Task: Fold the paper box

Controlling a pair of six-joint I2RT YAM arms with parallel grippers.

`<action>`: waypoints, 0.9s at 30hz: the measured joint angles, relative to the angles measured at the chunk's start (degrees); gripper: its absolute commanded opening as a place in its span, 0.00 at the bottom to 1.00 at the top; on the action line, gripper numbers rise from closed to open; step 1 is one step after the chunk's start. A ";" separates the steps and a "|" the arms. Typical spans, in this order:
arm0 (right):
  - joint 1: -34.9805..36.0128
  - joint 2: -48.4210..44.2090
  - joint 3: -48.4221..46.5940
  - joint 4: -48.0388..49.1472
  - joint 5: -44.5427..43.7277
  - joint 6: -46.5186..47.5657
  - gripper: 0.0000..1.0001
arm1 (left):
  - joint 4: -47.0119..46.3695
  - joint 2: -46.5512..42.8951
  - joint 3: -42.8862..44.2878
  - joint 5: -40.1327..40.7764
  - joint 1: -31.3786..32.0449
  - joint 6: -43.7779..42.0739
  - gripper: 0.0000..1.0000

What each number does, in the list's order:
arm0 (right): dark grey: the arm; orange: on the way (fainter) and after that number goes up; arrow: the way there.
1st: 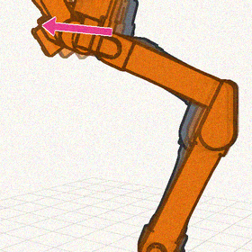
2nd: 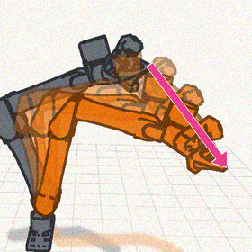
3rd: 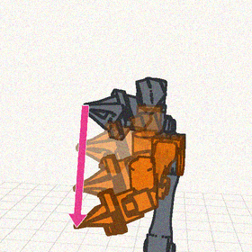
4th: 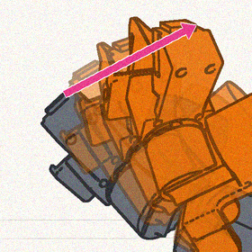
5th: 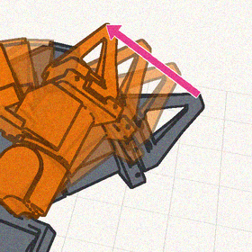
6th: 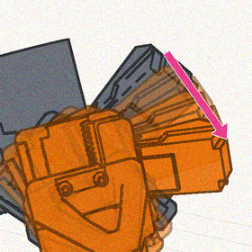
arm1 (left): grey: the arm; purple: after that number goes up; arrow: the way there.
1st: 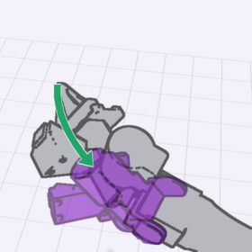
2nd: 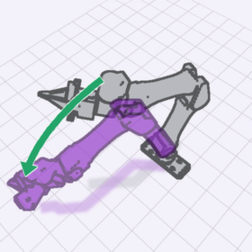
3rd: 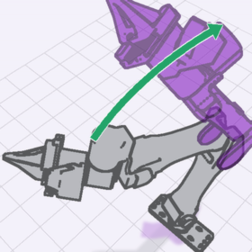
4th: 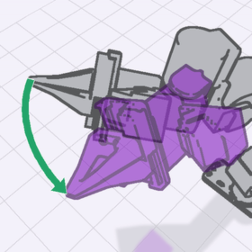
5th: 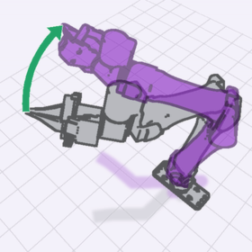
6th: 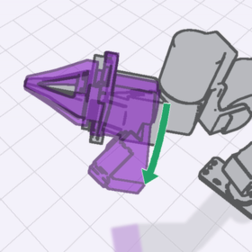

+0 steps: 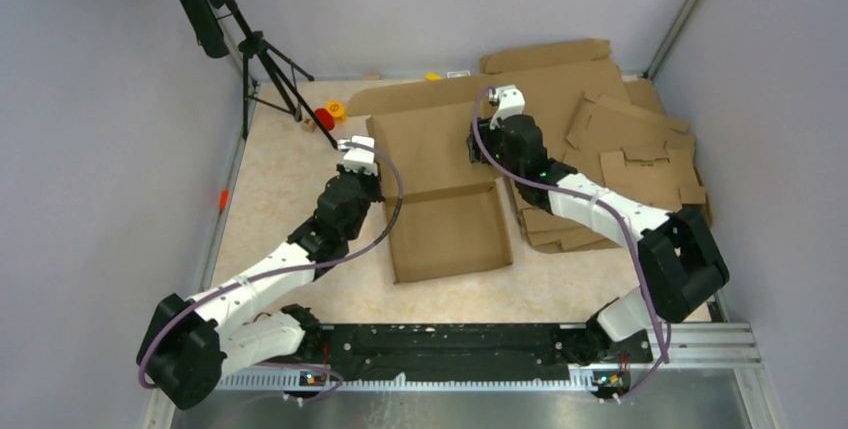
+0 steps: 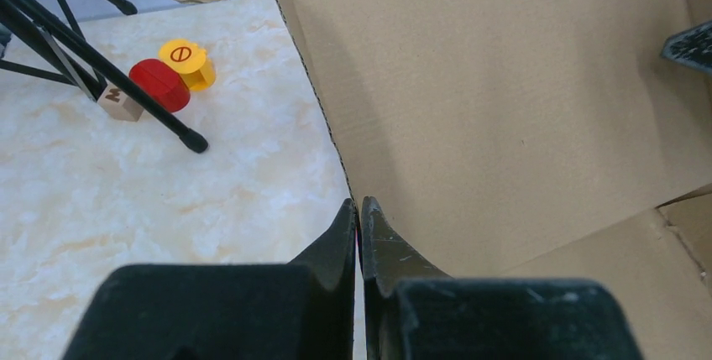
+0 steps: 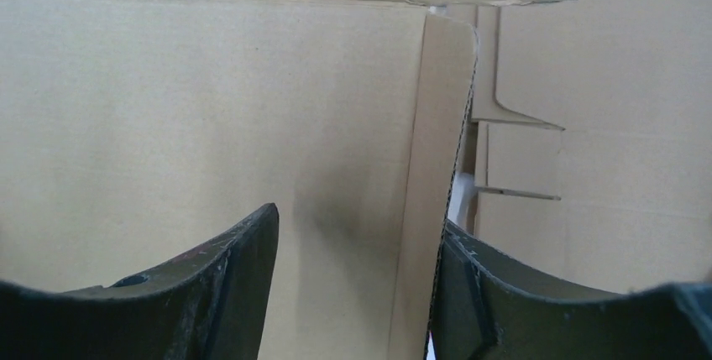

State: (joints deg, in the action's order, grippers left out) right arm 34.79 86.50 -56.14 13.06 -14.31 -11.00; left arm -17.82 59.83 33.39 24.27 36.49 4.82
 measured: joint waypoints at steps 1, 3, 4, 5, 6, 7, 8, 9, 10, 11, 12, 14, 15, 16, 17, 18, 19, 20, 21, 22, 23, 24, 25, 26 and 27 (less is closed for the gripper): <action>-0.28 -0.26 -1.01 -2.29 1.49 -0.04 0.66 | -0.44 -0.09 -0.61 0.02 0.00 -0.50 0.00; -1.27 -1.11 -1.77 -5.73 4.55 -0.39 0.68 | -1.27 -0.15 -1.66 -0.04 0.00 -1.38 0.00; -1.99 -1.75 -1.77 -7.02 6.05 -0.92 0.68 | -1.53 -0.20 -2.03 -0.28 0.02 -1.81 0.00; -2.84 -2.21 -1.79 -8.09 7.85 -1.27 0.69 | -1.62 -0.22 -2.19 -0.52 0.07 -2.14 0.00; -4.50 -2.78 -1.84 -9.33 10.27 -1.88 0.69 | -1.92 -0.22 -2.25 -0.90 0.11 -2.71 0.00; -5.75 -2.89 -2.16 -10.43 11.63 -2.34 0.69 | -2.27 -0.22 -2.27 -1.22 0.20 -3.19 0.00; -7.28 -2.86 -2.95 -11.65 12.92 -2.73 0.69 | -2.69 -0.24 -2.32 -1.55 0.33 -3.65 0.00; -8.44 -2.71 -3.91 -13.18 13.88 -2.95 0.69 | -2.91 -0.31 -2.34 -1.95 0.46 -4.07 0.00; -9.57 -2.36 -5.51 -15.28 14.64 -3.13 0.69 | -3.19 -0.37 -2.45 -2.23 0.63 -4.57 0.00; -10.45 -1.77 -7.45 -17.14 15.02 -3.19 0.67 | -3.23 -0.46 -2.47 -2.36 0.76 -4.85 0.00; -11.04 -0.74 -10.05 -18.93 15.34 -3.26 0.64 | -3.30 -0.46 -2.49 -2.45 0.87 -5.05 0.00; -11.21 1.62 -15.02 -21.46 16.50 -3.39 0.56 | -3.61 -0.46 -2.62 -2.45 1.11 -5.44 0.00; -11.17 2.60 -16.90 -22.62 17.16 -3.48 0.55 | -3.65 -0.46 -2.64 -2.43 1.20 -5.51 0.00; -11.15 3.58 -18.80 -24.11 17.84 -3.56 0.55 | -3.65 -0.46 -2.67 -2.43 1.27 -5.64 0.00; -11.15 4.35 -20.11 -25.18 18.45 -3.61 0.55 | -3.65 -0.46 -2.67 -2.40 1.33 -5.70 0.00; -11.06 5.09 -21.14 -26.36 18.95 -3.63 0.57 | -3.67 -0.46 -2.67 -2.38 1.40 -5.84 0.00; -10.95 5.60 -21.66 -27.63 19.34 -3.63 0.61 | -3.67 -0.46 -2.67 -2.36 1.46 -5.90 0.00; -10.95 5.84 -21.77 -28.59 19.61 -3.65 0.65 | -3.67 -0.46 -2.69 -2.34 1.51 -6.01 0.00; -10.95 6.01 -21.86 -30.27 19.71 -3.65 0.68 | -3.67 -0.46 -2.69 -2.32 1.55 -6.08 0.00; -10.95 6.03 -21.86 -31.54 19.58 -3.69 0.71 | -3.67 -0.46 -2.69 -2.29 1.57 -6.10 0.00; -10.95 6.03 -21.86 -32.85 19.21 -3.56 0.73 | -3.67 -0.46 -2.71 -2.29 1.57 -6.14 0.00; -10.99 6.03 -21.86 -33.77 18.71 -3.50 0.74 | -3.67 -0.46 -2.73 -2.27 1.60 -6.25 0.00; -11.19 6.01 -21.86 -34.23 18.53 -3.39 0.75 | -3.67 -0.46 -2.75 -2.25 1.64 -6.29 0.00; -11.43 6.01 -21.86 -34.62 18.60 -3.21 0.75 | -3.67 -0.46 -2.75 -2.16 1.73 -6.29 0.00; -11.72 5.86 -21.84 -35.10 18.93 -3.06 0.77 | -3.67 -0.46 -2.75 -2.14 1.77 -6.29 0.00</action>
State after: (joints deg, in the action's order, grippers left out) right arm 23.07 92.36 -77.97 -22.04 4.62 -14.06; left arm -21.50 59.37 30.63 22.13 38.26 -1.48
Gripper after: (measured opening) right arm 0.741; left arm 0.003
